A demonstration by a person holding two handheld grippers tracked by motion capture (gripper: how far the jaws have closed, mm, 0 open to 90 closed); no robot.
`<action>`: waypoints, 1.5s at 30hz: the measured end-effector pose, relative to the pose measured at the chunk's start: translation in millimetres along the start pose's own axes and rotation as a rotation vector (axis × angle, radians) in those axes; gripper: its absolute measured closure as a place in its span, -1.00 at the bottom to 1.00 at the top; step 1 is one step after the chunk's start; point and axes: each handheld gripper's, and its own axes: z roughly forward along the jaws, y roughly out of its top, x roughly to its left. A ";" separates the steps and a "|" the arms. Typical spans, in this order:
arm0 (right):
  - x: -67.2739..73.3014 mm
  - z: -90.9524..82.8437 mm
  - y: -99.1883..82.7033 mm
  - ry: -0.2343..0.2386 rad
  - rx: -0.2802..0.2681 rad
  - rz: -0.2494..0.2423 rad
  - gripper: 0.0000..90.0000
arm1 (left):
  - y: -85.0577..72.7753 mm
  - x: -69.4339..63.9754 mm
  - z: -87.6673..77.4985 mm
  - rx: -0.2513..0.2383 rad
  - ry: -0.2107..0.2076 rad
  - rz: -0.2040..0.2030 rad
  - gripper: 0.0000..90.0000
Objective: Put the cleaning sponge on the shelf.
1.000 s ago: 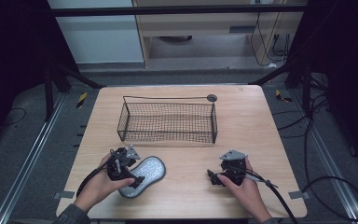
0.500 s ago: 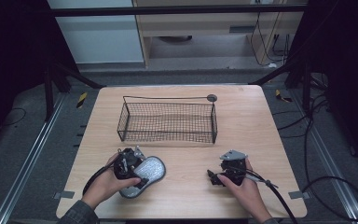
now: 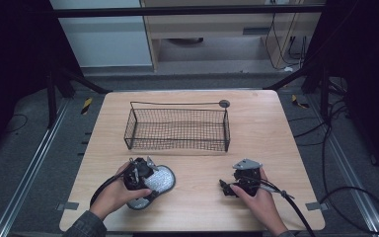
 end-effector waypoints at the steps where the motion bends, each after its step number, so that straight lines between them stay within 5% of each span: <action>1: 0.0 0.0 0.0 0.000 0.000 0.000 -0.98 | 0.8 -0.1 0.6 0.010 0.002 0.000 -0.80; 8: 0.0 -0.1 -0.1 0.001 0.000 0.000 -0.98 | 1.8 1.6 6.8 0.039 -0.013 -0.010 -0.85; 31: -0.1 -0.3 -0.3 0.006 0.001 -0.003 -0.99 | 2.0 9.5 22.1 -0.016 -0.047 -0.040 -0.94; 45: -0.2 -0.3 -0.2 0.008 0.002 -0.005 -0.99 | -1.7 13.1 10.3 -0.047 -0.027 -0.023 -0.85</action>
